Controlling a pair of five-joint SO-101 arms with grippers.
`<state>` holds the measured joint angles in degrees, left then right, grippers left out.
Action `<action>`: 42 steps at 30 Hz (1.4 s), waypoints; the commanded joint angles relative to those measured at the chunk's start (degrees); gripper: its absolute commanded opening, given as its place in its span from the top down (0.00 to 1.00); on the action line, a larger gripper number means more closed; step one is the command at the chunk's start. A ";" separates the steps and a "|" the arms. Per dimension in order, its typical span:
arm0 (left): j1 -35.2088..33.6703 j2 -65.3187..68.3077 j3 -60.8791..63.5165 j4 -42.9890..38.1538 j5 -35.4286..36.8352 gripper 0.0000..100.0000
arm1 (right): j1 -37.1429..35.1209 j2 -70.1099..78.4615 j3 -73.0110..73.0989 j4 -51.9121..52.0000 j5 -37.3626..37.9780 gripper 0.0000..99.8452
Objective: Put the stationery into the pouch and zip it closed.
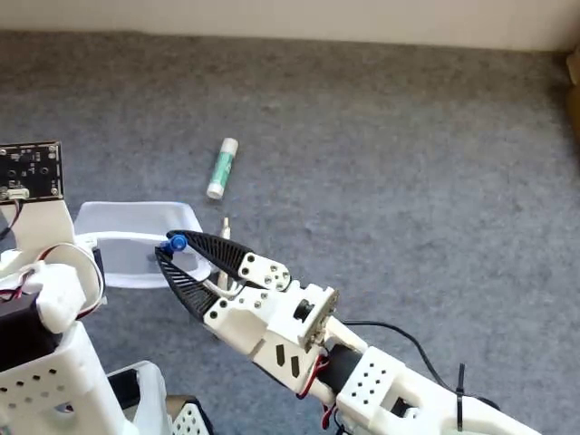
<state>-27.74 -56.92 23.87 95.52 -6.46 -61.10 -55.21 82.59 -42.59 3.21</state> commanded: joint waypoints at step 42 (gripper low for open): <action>-9.19 -0.48 -2.15 -1.23 0.70 0.99 | 8.31 0.04 -11.65 34.51 -11.78 0.83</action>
<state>-33.45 -56.92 24.92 95.52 -6.37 -54.51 -55.21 76.62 -13.67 -6.81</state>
